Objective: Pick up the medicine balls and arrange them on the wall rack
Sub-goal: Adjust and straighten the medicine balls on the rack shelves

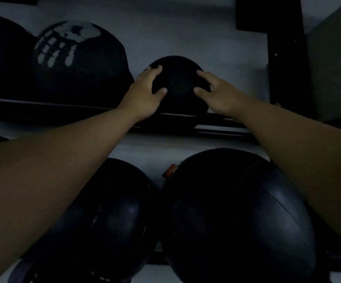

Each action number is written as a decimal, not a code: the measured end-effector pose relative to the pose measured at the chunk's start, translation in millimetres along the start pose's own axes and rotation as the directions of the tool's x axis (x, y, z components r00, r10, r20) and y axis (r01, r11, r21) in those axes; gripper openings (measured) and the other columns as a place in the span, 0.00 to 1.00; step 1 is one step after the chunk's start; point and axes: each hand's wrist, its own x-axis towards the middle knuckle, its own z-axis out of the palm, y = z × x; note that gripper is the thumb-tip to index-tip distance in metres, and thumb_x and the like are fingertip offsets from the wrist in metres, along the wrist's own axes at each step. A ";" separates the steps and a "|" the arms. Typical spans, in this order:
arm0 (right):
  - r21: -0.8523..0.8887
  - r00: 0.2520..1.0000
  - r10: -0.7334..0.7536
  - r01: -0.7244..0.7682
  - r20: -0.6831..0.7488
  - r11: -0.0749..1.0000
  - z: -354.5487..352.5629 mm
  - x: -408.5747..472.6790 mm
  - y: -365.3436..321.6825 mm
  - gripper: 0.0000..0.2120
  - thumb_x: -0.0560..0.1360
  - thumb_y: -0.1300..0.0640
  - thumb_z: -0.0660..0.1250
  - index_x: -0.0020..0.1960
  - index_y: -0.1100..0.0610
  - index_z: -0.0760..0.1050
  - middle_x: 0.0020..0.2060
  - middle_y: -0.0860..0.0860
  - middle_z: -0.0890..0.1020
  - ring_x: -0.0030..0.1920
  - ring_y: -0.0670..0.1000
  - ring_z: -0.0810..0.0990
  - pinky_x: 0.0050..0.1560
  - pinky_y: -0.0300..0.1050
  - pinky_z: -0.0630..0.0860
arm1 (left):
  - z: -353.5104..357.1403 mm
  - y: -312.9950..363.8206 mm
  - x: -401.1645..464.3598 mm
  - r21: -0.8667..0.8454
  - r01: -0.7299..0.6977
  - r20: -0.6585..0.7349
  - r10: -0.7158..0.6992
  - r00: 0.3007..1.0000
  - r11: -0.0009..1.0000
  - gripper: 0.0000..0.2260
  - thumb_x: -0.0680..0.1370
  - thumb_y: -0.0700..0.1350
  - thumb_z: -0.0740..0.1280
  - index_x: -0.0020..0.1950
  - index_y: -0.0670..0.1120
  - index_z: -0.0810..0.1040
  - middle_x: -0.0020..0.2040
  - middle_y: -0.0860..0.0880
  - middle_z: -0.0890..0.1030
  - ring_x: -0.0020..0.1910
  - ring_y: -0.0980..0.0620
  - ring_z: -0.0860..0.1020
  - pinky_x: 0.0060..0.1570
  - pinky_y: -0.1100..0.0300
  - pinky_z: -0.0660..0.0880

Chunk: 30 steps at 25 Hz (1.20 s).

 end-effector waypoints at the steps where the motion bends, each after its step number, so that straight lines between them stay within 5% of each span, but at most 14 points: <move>1: -0.011 1.000 0.005 -0.005 0.012 1.000 -0.8 -12.4 0.7 0.31 0.86 0.46 0.60 0.86 0.48 0.55 0.84 0.54 0.62 0.81 0.54 0.64 0.74 0.37 0.59 | 1.9 7.9 -7.2 0.033 0.043 0.032 -0.044 0.999 0.999 0.33 0.86 0.51 0.65 0.88 0.51 0.55 0.89 0.45 0.52 0.88 0.46 0.53 0.84 0.55 0.51; 3: -0.030 0.999 -0.014 0.015 0.034 0.999 -3.0 -39.2 4.7 0.30 0.85 0.46 0.61 0.84 0.47 0.57 0.81 0.55 0.66 0.79 0.55 0.67 0.66 0.34 0.59 | 6.0 29.7 -18.9 0.087 0.109 0.080 -0.116 0.990 0.990 0.37 0.84 0.55 0.68 0.88 0.51 0.54 0.89 0.45 0.49 0.88 0.46 0.52 0.84 0.52 0.52; 6: -0.001 0.996 -0.084 0.084 0.031 0.996 -11.4 -79.3 13.7 0.27 0.85 0.48 0.62 0.82 0.47 0.63 0.78 0.55 0.70 0.76 0.53 0.70 0.63 0.32 0.60 | 15.6 67.2 -38.8 0.101 0.120 0.107 -0.130 0.986 0.988 0.35 0.82 0.57 0.69 0.86 0.50 0.60 0.88 0.45 0.57 0.85 0.47 0.60 0.73 0.62 0.57; 11: 0.046 0.996 -0.035 0.031 0.086 0.998 -17.1 -144.9 56.3 0.23 0.84 0.49 0.63 0.78 0.49 0.69 0.74 0.55 0.74 0.75 0.54 0.72 0.72 0.42 0.66 | 65.5 98.9 -99.1 0.059 0.176 0.210 -0.184 0.960 0.983 0.30 0.83 0.58 0.68 0.83 0.51 0.67 0.82 0.47 0.68 0.77 0.51 0.69 0.65 0.62 0.63; 15: 0.017 0.988 0.117 -0.119 0.098 0.993 -13.9 -195.7 101.8 0.25 0.83 0.37 0.57 0.78 0.41 0.67 0.78 0.51 0.69 0.80 0.57 0.63 0.80 0.60 0.60 | 100.6 91.1 -153.0 0.015 0.425 0.220 -0.417 0.882 0.905 0.32 0.82 0.66 0.63 0.83 0.54 0.67 0.82 0.47 0.67 0.80 0.44 0.69 0.75 0.50 0.69; 21: 0.247 0.944 0.330 -0.317 -0.010 0.915 -9.6 -228.9 137.7 0.38 0.72 0.21 0.55 0.80 0.33 0.61 0.82 0.51 0.64 0.82 0.61 0.61 0.80 0.69 0.59 | 143.6 95.5 -236.2 -0.271 0.560 0.016 -0.578 0.816 0.783 0.50 0.65 0.82 0.61 0.84 0.65 0.56 0.87 0.56 0.55 0.86 0.43 0.54 0.81 0.31 0.56; 25: 0.266 0.876 0.483 -0.465 0.000 0.844 0.7 -216.9 137.9 0.40 0.73 0.20 0.52 0.82 0.34 0.56 0.83 0.55 0.60 0.82 0.67 0.57 0.79 0.72 0.56 | 150.2 90.6 -216.2 -0.242 0.599 -0.016 -0.620 0.784 0.763 0.50 0.62 0.82 0.60 0.82 0.64 0.60 0.85 0.54 0.59 0.84 0.42 0.57 0.80 0.31 0.53; 30: 0.137 0.841 0.536 -0.525 -0.067 0.840 19.2 -229.8 116.7 0.47 0.70 0.17 0.44 0.83 0.39 0.52 0.83 0.58 0.59 0.82 0.70 0.56 0.77 0.75 0.53 | 129.8 63.8 -196.8 -0.308 0.552 0.130 -0.541 0.831 0.775 0.46 0.65 0.77 0.66 0.80 0.60 0.68 0.81 0.52 0.67 0.81 0.45 0.64 0.80 0.38 0.64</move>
